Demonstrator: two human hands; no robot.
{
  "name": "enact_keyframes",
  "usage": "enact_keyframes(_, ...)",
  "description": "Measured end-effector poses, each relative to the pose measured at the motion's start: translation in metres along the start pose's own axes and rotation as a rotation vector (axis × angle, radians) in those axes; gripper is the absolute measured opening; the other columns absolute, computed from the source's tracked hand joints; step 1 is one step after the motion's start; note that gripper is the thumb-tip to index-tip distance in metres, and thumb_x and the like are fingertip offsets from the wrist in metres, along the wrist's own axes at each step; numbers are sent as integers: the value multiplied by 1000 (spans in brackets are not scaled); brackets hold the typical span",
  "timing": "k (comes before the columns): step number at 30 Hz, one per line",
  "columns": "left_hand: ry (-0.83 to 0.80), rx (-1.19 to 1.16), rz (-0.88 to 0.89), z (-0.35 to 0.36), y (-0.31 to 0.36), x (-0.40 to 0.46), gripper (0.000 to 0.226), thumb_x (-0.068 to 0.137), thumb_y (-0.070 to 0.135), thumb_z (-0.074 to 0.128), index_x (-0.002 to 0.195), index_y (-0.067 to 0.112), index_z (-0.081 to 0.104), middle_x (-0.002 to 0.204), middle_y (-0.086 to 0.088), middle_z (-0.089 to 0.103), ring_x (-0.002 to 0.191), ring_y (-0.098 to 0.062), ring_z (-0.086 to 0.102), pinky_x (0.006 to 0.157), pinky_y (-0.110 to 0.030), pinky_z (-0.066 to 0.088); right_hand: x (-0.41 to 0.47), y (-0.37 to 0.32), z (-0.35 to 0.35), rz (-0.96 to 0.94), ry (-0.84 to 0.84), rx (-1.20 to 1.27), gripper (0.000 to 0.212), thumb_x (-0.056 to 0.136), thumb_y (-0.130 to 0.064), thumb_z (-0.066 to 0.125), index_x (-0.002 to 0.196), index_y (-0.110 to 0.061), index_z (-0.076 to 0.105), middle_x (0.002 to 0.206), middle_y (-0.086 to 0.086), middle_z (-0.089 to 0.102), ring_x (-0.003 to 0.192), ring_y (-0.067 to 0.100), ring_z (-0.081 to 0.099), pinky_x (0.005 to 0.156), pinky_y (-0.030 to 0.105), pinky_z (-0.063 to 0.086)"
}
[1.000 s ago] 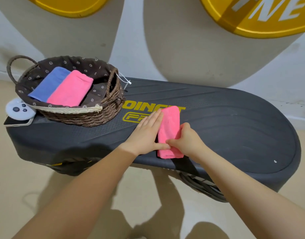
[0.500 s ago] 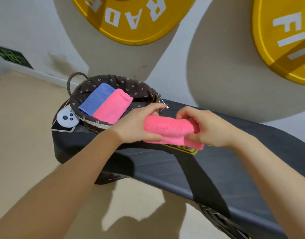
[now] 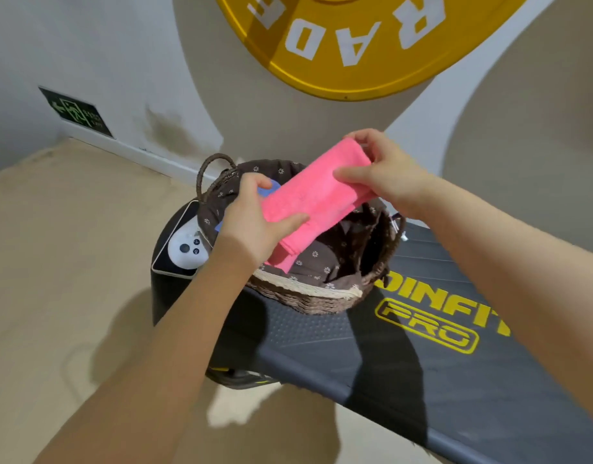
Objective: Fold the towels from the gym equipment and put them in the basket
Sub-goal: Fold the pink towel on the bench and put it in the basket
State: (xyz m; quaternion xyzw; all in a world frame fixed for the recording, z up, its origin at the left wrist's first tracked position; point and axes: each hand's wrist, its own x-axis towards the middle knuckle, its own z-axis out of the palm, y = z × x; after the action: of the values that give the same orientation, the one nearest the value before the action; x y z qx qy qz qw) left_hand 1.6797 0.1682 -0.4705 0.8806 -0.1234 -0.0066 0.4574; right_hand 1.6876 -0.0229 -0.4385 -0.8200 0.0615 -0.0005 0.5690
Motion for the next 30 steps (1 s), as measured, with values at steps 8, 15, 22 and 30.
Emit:
enact_keyframes(8, -478, 675, -64, 16, -28, 22, 68, 75, 41, 72, 120, 11, 33, 101, -7, 56, 92, -27, 54, 70, -32, 38, 41, 38, 48, 89, -143, -704, 44, 77, -12, 68, 119, -6, 55, 113, 12, 61, 94, 23, 55, 75, 26, 42)
enact_keyframes(15, -416, 763, -138, 25, -31, 28, 73, 69, 60, 68, 118, 11, 45, 109, -8, 46, 104, -26, 46, 81, -36, 40, 45, 67, 63, 247, 2, -829, 49, 81, -18, 62, 123, -2, 42, 125, 19, 53, 116, 35, 52, 89, 37, 43)
enact_keyframes(22, -480, 727, -139, 28, -37, 38, 76, 66, 61, 69, 126, 20, 46, 123, -11, 42, 118, -32, 40, 92, -39, 39, 30, 64, 72, 387, 70, -583, 48, 82, -7, 56, 123, 1, 31, 110, 17, 56, 104, 33, 59, 79, 38, 51)
enact_keyframes(30, -328, 684, -36, 27, -46, 37, 79, 68, 49, 73, 133, 17, 42, 129, -10, 38, 122, -29, 40, 102, -38, 33, 11, 72, 81, 120, -124, -558, 95, 72, -30, 75, 141, -1, 17, 130, 14, 36, 103, 22, 44, 85, 27, 37)
